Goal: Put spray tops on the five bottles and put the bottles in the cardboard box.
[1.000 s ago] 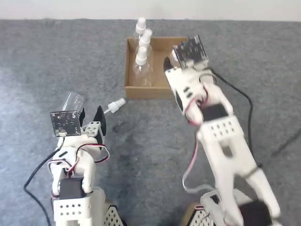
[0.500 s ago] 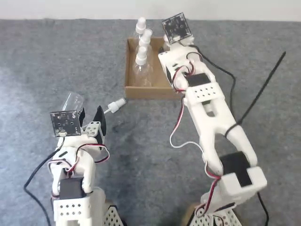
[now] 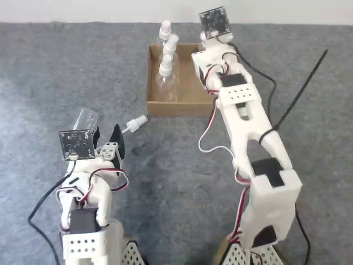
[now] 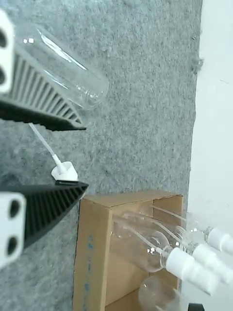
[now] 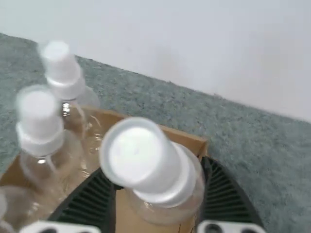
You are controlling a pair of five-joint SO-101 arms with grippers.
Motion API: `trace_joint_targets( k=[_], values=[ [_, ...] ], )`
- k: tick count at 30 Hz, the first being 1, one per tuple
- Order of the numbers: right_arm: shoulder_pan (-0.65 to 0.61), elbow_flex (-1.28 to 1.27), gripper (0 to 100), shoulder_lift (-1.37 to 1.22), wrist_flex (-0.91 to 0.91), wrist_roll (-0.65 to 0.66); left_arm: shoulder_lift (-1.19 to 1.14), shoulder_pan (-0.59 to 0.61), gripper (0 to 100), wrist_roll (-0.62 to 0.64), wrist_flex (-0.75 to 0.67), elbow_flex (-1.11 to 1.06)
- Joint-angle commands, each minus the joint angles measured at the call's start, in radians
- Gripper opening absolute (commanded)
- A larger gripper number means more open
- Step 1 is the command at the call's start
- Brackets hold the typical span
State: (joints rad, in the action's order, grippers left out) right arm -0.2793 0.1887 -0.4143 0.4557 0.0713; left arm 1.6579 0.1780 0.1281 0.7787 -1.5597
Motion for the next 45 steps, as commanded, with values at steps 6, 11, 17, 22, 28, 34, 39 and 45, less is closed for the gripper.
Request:
trace_joint_targets(
  k=[6, 11, 17, 22, 28, 34, 39, 45],
  values=[
    [0.033, 0.361, 11.4, -0.179, 0.142, -0.080, 0.012, 0.005, 16, -0.005, -0.003, 0.048],
    [0.035, 0.500, 11.4, -0.295, 0.189, -0.080, 0.012, 0.005, 16, -0.005, -0.003, 0.048],
    [0.045, 0.606, 11.6, -0.381, 0.245, -0.080, 0.012, 0.005, 16, -0.005, -0.003, 0.048],
    [0.045, 0.606, 11.8, -0.420, 0.226, -0.078, 0.012, 0.005, 16, -0.005, -0.003, 0.048],
    [0.059, 0.606, 12.0, -0.450, 0.208, -0.078, 0.012, 0.005, 16, -0.005, -0.003, 0.048],
    [0.061, 0.606, 12.0, -0.524, 0.140, -0.077, 0.012, 0.005, 16, -0.005, -0.003, 0.048],
    [0.061, 0.606, 12.1, -0.541, 0.130, -0.020, 0.012, 0.005, 16, -0.005, -0.003, 0.048],
    [0.061, 0.606, 17.7, -0.541, 0.139, -0.020, 0.012, 0.005, 16, -0.006, -0.003, 0.048]
  ],
)
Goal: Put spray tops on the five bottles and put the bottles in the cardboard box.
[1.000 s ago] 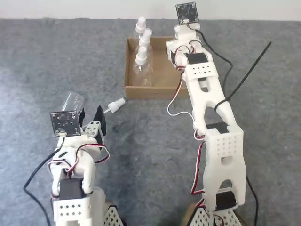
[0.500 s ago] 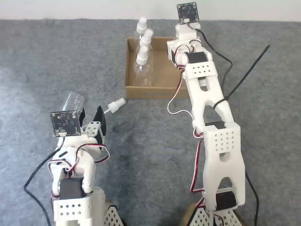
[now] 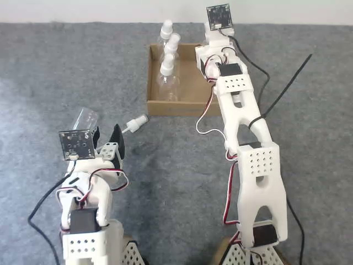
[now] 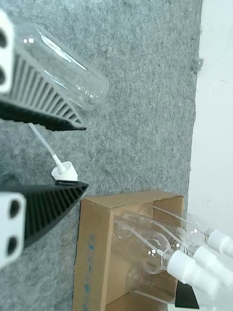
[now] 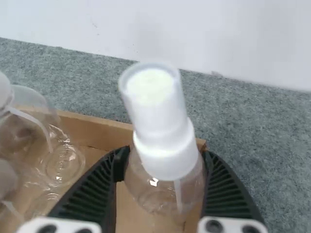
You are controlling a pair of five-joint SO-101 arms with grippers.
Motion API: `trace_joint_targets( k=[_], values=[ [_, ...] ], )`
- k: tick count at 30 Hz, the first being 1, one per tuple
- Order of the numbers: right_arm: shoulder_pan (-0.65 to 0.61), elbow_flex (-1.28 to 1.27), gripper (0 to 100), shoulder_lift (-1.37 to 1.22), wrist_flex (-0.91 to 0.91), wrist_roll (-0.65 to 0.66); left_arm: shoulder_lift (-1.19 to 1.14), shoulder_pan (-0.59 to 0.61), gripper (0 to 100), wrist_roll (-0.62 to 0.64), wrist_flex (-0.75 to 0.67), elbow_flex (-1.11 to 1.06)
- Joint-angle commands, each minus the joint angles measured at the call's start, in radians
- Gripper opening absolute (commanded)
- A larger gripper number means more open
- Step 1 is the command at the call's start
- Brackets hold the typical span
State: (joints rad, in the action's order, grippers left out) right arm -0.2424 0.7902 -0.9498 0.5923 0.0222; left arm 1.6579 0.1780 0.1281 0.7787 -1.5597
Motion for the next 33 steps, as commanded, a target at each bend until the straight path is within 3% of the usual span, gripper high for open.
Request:
trace_joint_targets(
  k=[1, 17, 21, 33],
  values=[
    [0.024, 0.005, 19.6, -0.005, 0.002, 0.029, 0.012, 0.005, 16, -0.006, -0.003, 0.048],
    [0.035, 0.006, 23.6, 0.022, 0.045, 0.035, 0.012, 0.005, 16, -0.006, -0.003, 0.048],
    [0.035, 0.005, 31.2, 0.024, 0.077, 0.034, 0.012, 0.005, 16, -0.006, -0.003, 0.048],
    [0.035, 0.005, 31.5, 0.048, 0.107, 0.035, 0.012, 0.005, 16, -0.006, -0.003, 0.048]
  ],
)
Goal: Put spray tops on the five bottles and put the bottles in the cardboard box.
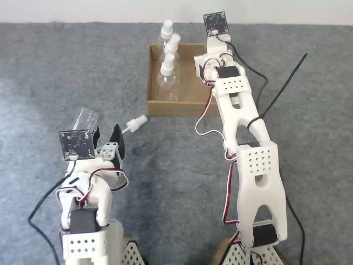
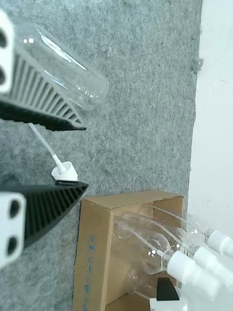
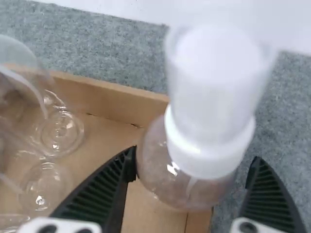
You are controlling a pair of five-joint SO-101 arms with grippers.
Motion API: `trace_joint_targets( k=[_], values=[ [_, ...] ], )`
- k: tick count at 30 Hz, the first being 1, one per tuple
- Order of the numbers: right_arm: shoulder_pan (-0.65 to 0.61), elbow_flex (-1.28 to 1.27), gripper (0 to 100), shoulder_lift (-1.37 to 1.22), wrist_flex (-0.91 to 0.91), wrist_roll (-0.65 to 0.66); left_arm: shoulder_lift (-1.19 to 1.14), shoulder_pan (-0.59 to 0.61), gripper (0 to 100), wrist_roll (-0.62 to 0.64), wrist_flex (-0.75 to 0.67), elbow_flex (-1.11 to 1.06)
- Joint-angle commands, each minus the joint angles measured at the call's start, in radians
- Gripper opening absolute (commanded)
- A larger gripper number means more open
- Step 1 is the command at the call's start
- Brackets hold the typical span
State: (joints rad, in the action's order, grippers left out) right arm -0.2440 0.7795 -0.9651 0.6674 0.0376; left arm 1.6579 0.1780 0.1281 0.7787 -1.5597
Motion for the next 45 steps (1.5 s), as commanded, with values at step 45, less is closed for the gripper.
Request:
trace_joint_targets(
  k=[45],
  values=[
    [-0.001, 0.012, 31.4, 0.263, 0.392, 0.009, 0.012, 0.005, 16, -0.006, -0.003, 0.048]
  ],
)
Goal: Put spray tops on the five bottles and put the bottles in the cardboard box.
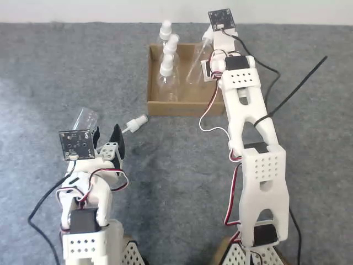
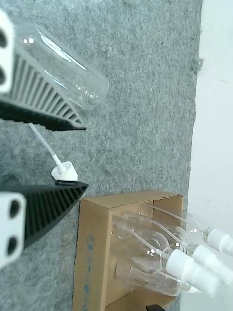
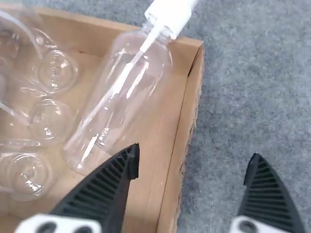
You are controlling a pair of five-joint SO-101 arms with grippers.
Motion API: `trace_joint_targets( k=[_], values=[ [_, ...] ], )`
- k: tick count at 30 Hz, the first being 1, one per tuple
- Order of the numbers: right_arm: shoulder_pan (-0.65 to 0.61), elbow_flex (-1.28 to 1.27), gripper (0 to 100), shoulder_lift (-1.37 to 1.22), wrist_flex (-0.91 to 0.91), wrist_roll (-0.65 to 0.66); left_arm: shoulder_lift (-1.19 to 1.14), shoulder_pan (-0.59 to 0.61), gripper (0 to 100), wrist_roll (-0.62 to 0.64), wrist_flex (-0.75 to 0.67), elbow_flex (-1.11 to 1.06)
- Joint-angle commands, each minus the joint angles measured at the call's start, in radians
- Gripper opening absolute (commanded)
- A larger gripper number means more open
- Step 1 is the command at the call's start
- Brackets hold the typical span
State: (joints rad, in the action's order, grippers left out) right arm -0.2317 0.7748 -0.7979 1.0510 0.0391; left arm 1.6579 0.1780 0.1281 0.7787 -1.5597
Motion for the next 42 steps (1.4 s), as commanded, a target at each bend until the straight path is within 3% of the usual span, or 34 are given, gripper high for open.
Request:
trace_joint_targets(
  k=[1, 5, 13, 20, 31, 42],
  values=[
    [-0.015, 0.017, 31.4, 0.097, 0.008, -0.003, 0.012, 0.005, 16, -0.006, -0.003, 0.048],
    [-0.015, 0.018, 31.4, 0.102, 0.008, -0.089, 0.012, 0.005, 16, -0.006, -0.003, 0.048],
    [-0.033, 0.020, 30.7, 0.102, 0.012, -0.103, 0.012, 0.005, 16, -0.006, -0.002, 0.048],
    [-0.079, 0.020, 15.3, 0.094, -0.001, -0.104, 0.012, 0.005, 16, -0.006, -0.002, 0.048],
    [-0.114, 0.020, 14.9, 0.002, -0.111, -0.104, 0.012, 0.005, 16, -0.032, 0.000, 0.048],
    [-0.116, 0.020, 15.2, 0.005, -0.110, -0.106, 0.012, 0.005, 16, -0.055, 0.002, 0.048]
  ],
)
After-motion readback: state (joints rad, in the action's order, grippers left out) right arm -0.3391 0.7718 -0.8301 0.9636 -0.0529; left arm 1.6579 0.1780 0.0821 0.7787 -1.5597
